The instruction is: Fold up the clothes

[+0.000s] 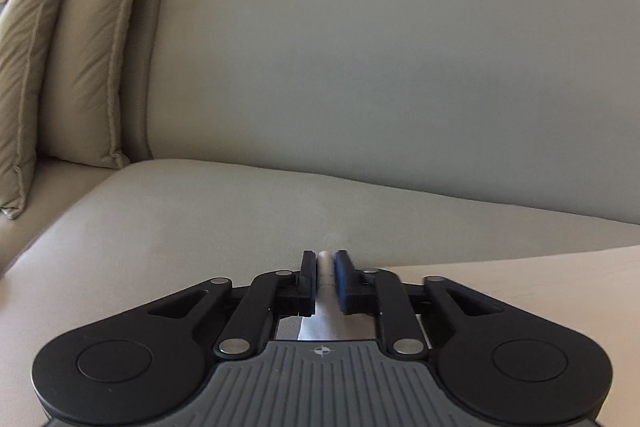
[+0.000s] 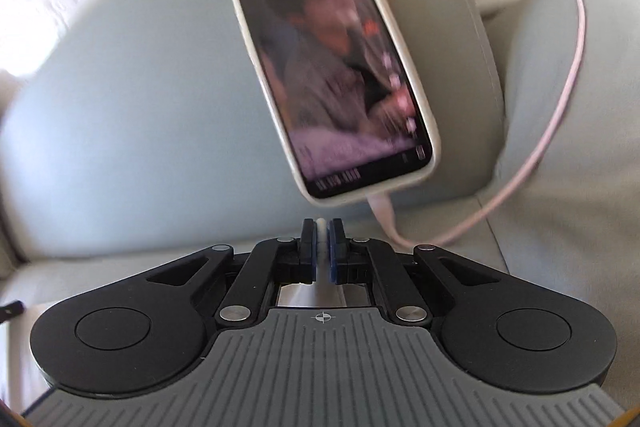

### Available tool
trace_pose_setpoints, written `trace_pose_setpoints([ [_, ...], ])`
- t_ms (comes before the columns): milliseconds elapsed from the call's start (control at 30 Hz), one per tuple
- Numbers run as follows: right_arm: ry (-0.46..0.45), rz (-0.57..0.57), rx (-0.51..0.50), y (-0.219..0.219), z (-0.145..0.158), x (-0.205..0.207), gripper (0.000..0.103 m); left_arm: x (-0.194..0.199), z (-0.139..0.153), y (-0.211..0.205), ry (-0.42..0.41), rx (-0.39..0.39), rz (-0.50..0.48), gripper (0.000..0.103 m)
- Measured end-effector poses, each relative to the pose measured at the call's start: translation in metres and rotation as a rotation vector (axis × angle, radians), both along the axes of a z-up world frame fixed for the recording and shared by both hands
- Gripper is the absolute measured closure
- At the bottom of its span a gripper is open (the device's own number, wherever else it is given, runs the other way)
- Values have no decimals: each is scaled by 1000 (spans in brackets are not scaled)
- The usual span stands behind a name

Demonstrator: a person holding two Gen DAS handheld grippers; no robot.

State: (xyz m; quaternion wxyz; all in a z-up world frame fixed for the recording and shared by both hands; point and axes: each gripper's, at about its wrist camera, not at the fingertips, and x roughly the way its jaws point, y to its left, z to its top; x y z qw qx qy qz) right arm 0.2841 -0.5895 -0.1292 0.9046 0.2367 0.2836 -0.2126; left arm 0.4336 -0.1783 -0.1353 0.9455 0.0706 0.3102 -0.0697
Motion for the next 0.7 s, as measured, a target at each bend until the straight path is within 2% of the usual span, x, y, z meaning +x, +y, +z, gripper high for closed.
trace_pose_setpoints([
  [33, 7, -15, 6, 2, 3, 0, 87, -6, 7, 3, -1, -12, 22, 69],
  [67, 12, -31, 12, 4, 7, 0, 71, -12, 15, 5, -2, -23, 44, 67],
  [100, 7, -54, 20, 6, 15, -5, 66, -18, 23, 8, -2, -38, 65, 67],
  [200, -71, -94, 44, 16, 49, -39, 64, -48, 52, 29, 16, -146, 60, 57],
  [267, -128, -100, 81, 24, 77, -70, 62, -75, 75, 42, 46, -205, 47, 57],
  [367, -183, -76, 125, 45, 124, -124, 59, -135, 121, 65, 57, -290, 5, 51],
  [400, -186, -64, 131, 55, 140, -145, 58, -156, 136, 71, 57, -307, -23, 46],
  [467, -194, -37, 140, 75, 171, -188, 50, -198, 166, 82, 58, -342, -80, 42],
  [567, -210, 14, 129, 94, 219, -250, 48, -254, 197, 96, 68, -367, -142, 35],
  [600, -215, 34, 114, 102, 230, -271, 45, -272, 193, 93, 80, -340, -156, 30],
  [667, -216, 77, 94, 117, 250, -308, 20, -309, 186, 85, 105, -286, -185, 25],
  [700, -215, 98, 92, 127, 254, -324, 16, -327, 182, 82, 117, -259, -199, 22],
])
